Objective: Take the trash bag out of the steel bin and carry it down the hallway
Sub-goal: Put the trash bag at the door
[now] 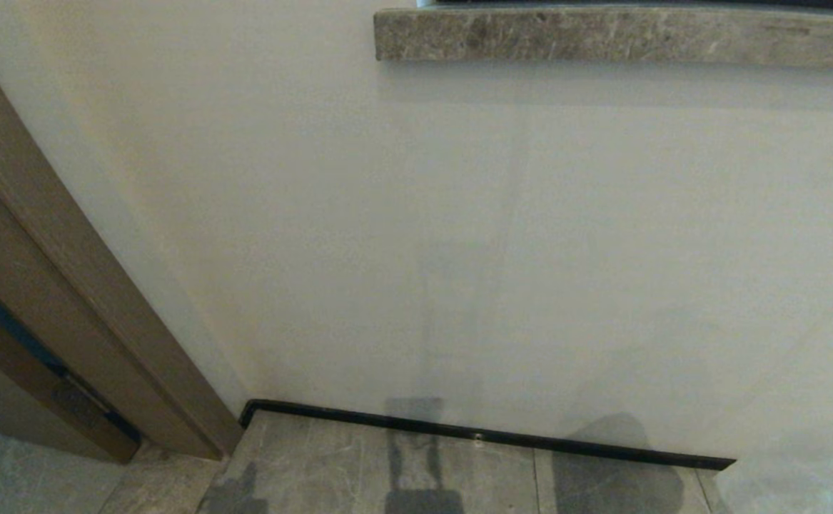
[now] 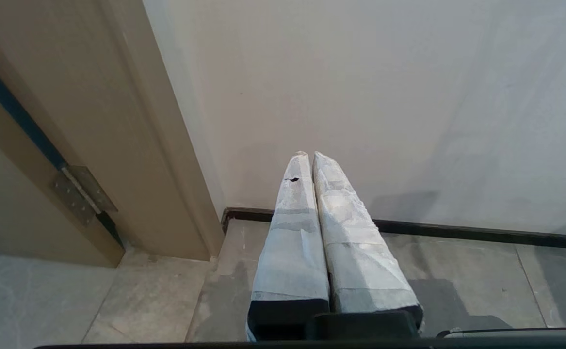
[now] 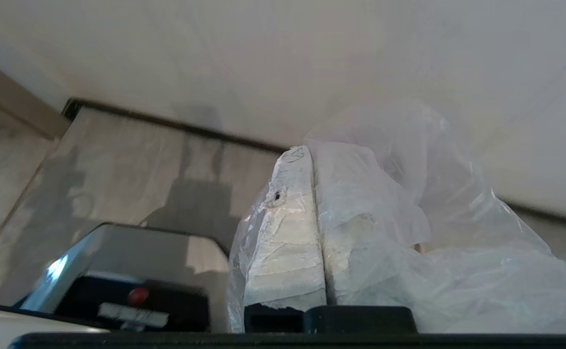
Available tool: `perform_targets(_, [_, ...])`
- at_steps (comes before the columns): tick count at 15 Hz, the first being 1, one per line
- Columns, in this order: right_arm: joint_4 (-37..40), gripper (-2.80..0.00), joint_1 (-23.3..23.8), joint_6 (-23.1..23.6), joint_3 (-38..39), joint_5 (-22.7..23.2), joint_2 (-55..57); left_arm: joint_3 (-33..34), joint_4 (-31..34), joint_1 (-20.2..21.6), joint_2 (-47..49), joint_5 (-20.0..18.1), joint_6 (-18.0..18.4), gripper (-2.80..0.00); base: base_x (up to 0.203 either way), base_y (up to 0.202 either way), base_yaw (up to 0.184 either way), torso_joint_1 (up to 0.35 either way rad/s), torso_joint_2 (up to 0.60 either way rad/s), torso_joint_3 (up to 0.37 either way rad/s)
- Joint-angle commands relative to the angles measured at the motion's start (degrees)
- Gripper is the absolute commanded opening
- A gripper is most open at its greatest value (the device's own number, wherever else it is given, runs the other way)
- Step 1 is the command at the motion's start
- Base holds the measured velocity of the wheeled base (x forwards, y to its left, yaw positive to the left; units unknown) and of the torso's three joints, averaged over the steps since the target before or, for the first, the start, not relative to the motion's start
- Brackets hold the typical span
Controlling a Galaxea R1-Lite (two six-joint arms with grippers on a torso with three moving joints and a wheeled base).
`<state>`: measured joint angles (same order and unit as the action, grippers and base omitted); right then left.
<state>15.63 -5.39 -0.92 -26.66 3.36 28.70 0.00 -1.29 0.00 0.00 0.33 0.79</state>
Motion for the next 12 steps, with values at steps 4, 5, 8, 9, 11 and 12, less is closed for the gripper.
perform_targets(4, [-0.1, -2.80, -3.1, -3.5, -1.9, 0.7, 16.4, 0.7, 0.0, 0.0, 0.0, 0.0, 0.0, -2.80, 0.000, 0.000, 0.000, 0.000, 0.00, 0.000])
perform_targets(5, [-0.7, -2.80, -3.7, -4.0, -1.3, 0.8, 18.9, 0.7, 0.0, 0.0, 0.0, 0.0, 0.0, -2.80, 0.000, 0.000, 0.000, 0.000, 0.00, 0.000])
perform_targets(8, [-5.3, -2.80, -5.4, -4.7, 1.3, 1.1, 24.6, 0.7, 0.0, 0.0, 0.0, 0.0, 0.0, -2.80, 0.000, 0.000, 0.000, 0.000, 0.00, 0.000])
perform_targets(9, [-6.4, -2.80, -5.5, -4.7, 1.5, 1.1, 26.7, 0.7, 0.0, 0.0, 0.0, 0.0, 0.0, -2.80, 0.000, 0.000, 0.000, 0.000, 0.00, 0.000])
perform_targets(11, [-9.6, -2.80, -5.6, -4.6, 2.0, 1.2, 31.1, 0.7, 0.0, 0.0, 0.0, 0.0, 0.0, -2.80, 0.000, 0.000, 0.000, 0.000, 0.00, 0.000])
perform_targets(12, [-11.8, -2.80, -5.6, -4.3, 2.4, 1.2, 33.3, 0.7, 0.0, 0.0, 0.0, 0.0, 0.0, -2.80, 0.000, 0.000, 0.000, 0.000, 0.00, 0.000])
